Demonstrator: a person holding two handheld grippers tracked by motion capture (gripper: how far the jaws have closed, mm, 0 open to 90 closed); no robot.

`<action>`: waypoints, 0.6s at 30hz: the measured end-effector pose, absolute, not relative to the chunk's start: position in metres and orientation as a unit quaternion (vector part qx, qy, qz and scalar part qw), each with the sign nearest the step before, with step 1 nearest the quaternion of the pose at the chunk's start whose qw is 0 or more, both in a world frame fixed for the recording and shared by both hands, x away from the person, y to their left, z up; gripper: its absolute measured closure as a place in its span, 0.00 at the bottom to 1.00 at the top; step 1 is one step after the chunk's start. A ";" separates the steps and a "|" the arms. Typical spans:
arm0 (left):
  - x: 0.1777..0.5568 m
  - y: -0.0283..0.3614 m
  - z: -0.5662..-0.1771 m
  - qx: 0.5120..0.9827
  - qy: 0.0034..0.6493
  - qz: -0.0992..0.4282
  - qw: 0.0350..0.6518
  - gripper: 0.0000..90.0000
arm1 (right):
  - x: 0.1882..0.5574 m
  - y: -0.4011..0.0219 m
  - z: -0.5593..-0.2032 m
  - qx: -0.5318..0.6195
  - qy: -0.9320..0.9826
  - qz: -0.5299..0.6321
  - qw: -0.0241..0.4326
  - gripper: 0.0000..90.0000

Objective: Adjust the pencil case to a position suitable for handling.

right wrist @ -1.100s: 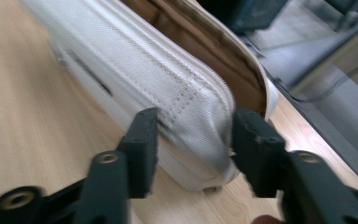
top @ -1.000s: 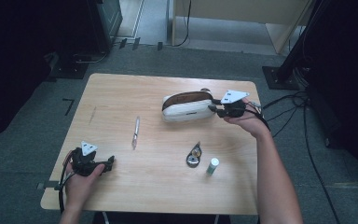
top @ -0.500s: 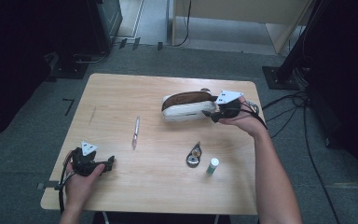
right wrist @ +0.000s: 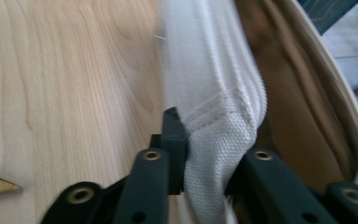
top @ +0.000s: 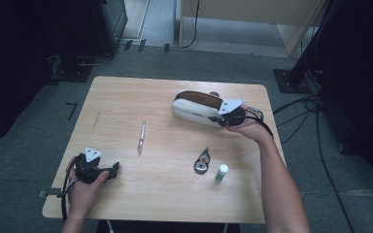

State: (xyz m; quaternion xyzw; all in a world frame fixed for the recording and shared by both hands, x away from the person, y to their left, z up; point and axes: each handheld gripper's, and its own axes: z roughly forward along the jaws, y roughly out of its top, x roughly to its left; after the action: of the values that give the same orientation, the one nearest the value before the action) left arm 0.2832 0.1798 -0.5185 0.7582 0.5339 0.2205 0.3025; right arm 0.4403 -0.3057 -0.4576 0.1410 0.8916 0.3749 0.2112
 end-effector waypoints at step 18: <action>0.283 0.179 -0.519 0.758 0.534 0.220 0.304 0.06 | 0.403 -0.268 -0.425 0.063 0.869 0.437 0.221 0.89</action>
State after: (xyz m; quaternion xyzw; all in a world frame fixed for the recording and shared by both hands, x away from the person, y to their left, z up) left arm 0.2832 0.1795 -0.5186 0.7579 0.5337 0.2204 0.3037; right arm 0.4034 -0.2677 -0.4247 0.0631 0.8693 0.4374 0.2213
